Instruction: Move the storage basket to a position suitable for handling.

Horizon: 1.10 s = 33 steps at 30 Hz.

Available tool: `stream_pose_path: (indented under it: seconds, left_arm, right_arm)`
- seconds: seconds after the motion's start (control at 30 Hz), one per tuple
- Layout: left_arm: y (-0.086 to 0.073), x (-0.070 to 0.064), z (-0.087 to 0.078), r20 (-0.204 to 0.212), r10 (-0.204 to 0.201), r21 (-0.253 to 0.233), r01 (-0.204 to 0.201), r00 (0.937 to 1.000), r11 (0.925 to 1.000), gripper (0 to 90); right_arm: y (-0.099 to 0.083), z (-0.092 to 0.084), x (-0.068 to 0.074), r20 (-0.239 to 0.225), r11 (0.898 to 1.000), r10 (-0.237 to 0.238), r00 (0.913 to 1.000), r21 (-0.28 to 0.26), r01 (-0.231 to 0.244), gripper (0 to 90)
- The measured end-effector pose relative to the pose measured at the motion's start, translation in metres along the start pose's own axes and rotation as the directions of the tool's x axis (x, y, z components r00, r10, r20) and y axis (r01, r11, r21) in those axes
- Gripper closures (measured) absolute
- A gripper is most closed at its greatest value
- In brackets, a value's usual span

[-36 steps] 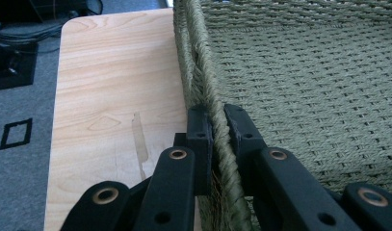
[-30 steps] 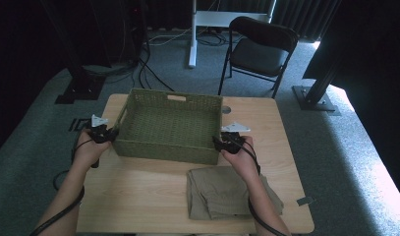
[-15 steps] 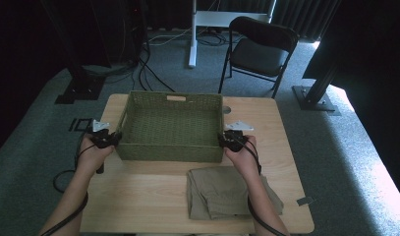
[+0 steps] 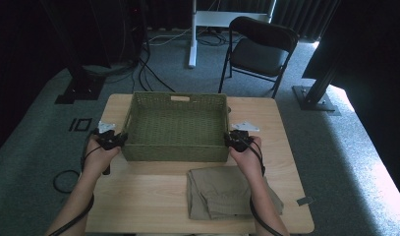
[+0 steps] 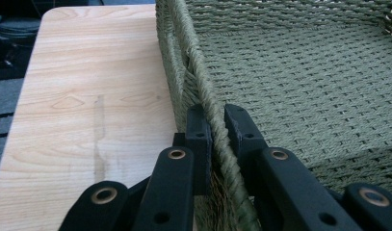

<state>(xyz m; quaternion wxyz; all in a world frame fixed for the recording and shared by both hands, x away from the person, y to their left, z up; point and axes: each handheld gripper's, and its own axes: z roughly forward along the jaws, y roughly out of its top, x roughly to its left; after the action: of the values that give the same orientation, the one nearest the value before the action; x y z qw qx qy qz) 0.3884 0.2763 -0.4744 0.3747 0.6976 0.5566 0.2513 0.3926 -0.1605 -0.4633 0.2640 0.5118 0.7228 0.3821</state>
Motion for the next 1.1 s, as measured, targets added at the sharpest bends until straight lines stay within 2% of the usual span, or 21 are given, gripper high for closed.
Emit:
stream_pose_path:
  seconds: [0.23, 0.43, 0.5, 0.53, 0.63, 0.7, 0.73, 1.1]
  left_arm:
    - [0.004, -0.011, 0.006, 0.014, 0.01, 0.005, -0.01, 0.9998, 0.9999, 82.3]
    - [0.007, -0.023, 0.012, 0.018, 0.004, 0.002, -0.004, 0.9998, 1.0, 82.2]
    - [0.007, -0.023, 0.012, 0.018, 0.004, 0.002, -0.004, 0.9998, 1.0, 82.2]
    - [0.008, -0.03, 0.015, 0.023, 0.006, 0.002, -0.006, 0.9997, 1.0, 82.1]
    - [0.01, -0.036, 0.018, 0.027, 0.008, 0.002, -0.008, 0.9996, 1.0, 82.1]
    - [0.01, -0.036, 0.018, 0.027, 0.008, 0.002, -0.008, 0.9996, 1.0, 82.1]
    - [0.011, -0.043, 0.02, 0.027, 0.016, 0.003, -0.017, 0.9995, 0.9999, 82.1]
    - [0.017, -0.064, 0.029, 0.041, 0.042, 0.017, -0.043, 0.9983, 0.999, 81.6]
  right_arm:
    - [-0.002, -0.003, -0.01, 0.022, 1.0, 0.022, 0.9995, 0.004, -0.023, 73.2]
    - [-0.004, -0.005, -0.022, 0.039, 0.999, 0.035, 0.9986, -0.001, -0.035, 74.1]
    - [-0.004, -0.006, -0.024, 0.044, 0.999, 0.038, 0.9983, -0.001, -0.038, 74.1]
    - [-0.005, -0.007, -0.028, 0.052, 0.999, 0.041, 0.9978, -0.001, -0.041, 74.6]
    - [-0.005, -0.008, -0.034, 0.06, 0.999, 0.05, 0.9969, -0.001, -0.05, 75.1]
    - [-0.006, -0.009, -0.036, 0.062, 0.999, 0.054, 0.9966, 0.001, -0.054, 75.3]
    - [-0.006, -0.009, -0.039, 0.069, 0.998, 0.055, 0.9961, 0.002, -0.056, 75.7]
    - [-0.009, -0.015, -0.059, 0.1, 0.998, 0.063, 0.993, 0.011, -0.064, 76.7]
